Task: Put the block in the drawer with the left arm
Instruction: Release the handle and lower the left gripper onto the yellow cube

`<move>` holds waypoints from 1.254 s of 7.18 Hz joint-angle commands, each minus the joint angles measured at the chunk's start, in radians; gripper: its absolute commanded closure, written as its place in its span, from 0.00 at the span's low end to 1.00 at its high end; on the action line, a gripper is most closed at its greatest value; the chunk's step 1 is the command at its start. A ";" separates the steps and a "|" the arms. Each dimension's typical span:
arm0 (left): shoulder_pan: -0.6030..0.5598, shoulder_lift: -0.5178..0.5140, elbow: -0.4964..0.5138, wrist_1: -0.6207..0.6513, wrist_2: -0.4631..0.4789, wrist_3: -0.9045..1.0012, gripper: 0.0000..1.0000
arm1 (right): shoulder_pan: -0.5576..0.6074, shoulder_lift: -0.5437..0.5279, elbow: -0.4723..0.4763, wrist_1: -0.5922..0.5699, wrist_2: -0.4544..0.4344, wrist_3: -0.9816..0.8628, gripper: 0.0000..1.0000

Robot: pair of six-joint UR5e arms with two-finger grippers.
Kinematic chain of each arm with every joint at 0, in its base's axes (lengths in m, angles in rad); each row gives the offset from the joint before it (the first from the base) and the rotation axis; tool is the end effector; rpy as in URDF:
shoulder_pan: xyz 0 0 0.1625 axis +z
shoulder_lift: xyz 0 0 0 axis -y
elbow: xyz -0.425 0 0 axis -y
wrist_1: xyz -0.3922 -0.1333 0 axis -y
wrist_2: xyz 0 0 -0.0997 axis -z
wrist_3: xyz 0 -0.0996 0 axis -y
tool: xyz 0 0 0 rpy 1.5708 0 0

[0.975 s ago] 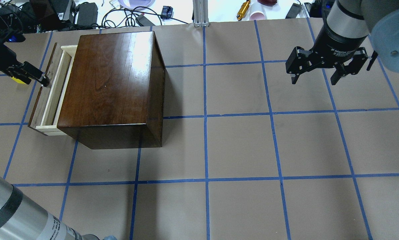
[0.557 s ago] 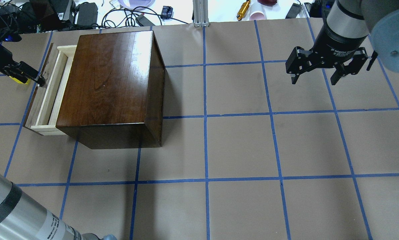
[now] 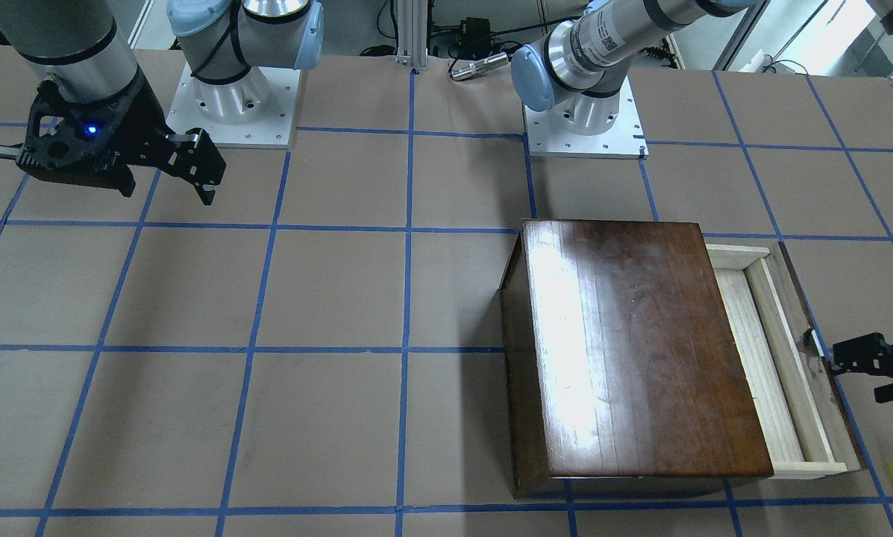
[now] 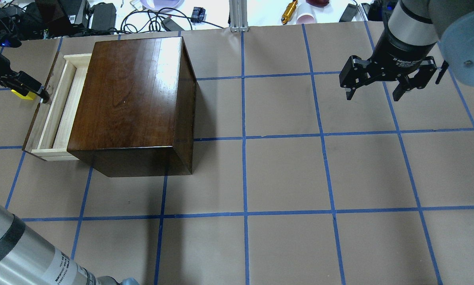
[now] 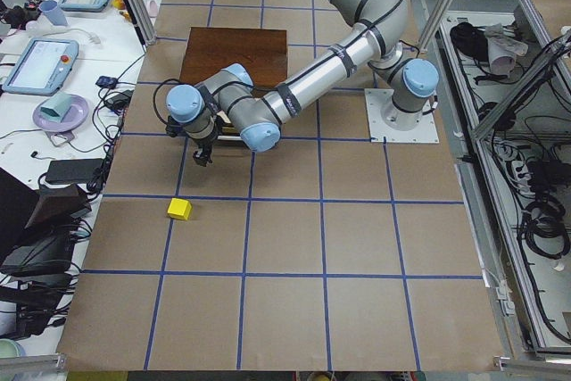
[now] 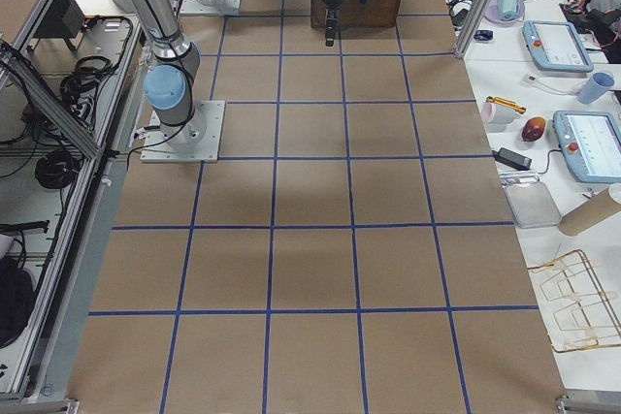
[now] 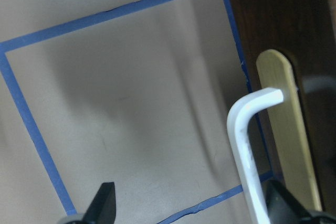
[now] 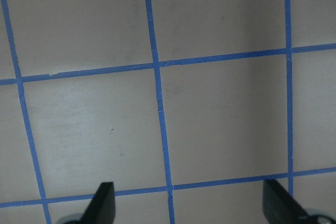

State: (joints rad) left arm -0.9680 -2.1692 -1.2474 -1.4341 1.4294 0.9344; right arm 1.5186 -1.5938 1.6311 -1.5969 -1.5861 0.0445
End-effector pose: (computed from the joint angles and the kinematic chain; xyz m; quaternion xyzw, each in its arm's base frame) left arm 0.2766 -0.6618 0.2957 -0.1594 -0.9823 -0.0006 0.0986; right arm 0.1065 -0.4870 0.4721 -0.0483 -0.9988 -0.0056 0.0076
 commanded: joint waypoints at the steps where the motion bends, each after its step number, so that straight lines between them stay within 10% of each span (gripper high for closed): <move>1: 0.011 -0.006 0.005 0.000 0.008 0.014 0.02 | 0.000 0.000 -0.001 0.000 0.000 0.000 0.00; 9: 0.022 -0.138 0.288 0.029 0.186 -0.083 0.01 | 0.000 0.000 -0.001 0.000 0.000 0.000 0.00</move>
State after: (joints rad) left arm -0.9484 -2.2562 -1.0136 -1.4197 1.5960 0.8660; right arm 1.5182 -1.5938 1.6311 -1.5969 -1.5861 0.0445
